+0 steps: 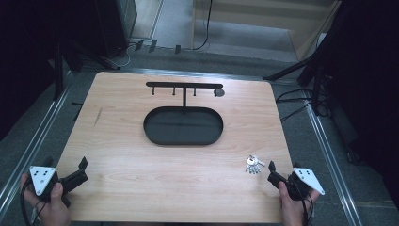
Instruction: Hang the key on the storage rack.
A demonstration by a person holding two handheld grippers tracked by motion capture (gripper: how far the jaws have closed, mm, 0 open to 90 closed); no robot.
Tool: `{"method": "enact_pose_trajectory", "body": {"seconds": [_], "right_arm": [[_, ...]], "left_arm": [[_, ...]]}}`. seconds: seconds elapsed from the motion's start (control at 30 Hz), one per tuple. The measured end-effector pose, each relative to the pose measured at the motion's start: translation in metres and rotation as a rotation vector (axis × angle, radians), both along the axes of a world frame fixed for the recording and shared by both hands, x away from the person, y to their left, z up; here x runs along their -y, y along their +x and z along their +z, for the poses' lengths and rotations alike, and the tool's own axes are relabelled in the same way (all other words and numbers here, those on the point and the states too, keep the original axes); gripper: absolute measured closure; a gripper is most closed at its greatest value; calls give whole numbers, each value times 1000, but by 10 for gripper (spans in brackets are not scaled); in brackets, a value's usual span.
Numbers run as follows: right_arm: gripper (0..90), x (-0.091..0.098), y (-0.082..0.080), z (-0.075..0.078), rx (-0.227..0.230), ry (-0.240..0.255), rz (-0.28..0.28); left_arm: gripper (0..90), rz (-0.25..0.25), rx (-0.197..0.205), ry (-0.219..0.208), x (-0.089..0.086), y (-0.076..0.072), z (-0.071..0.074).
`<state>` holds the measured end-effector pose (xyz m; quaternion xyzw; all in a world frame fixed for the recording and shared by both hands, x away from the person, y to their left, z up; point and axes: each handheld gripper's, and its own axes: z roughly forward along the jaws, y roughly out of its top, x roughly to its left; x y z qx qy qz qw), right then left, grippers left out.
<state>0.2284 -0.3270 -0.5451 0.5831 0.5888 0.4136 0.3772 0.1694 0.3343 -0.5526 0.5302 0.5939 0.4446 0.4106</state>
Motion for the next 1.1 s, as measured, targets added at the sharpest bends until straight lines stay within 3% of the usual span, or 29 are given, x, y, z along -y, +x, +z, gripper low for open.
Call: {"method": "enact_pose_trajectory", "body": {"seconds": [0.1,0.43,0.63,0.83,1.0,1.1], "right_arm": [[136,0,0,0,2,1,-1],[129,-2,0,0,-7,-23,-12],[137,-2,0,2,-15,-38,-22],[137,-7,1,14,-32,-14,17],[135,-16,4,28,-58,-28,63],[134,-18,6,34,-75,-31,80]], "left_arm": [[0,4,-7,0,0,0,0],[0,7,9,-5,0,-1,0],[0,11,20,16,2,-2,0],[0,22,52,3,2,-4,-1],[0,30,66,57,7,-6,-2],[0,38,69,49,7,-5,-2]]}}
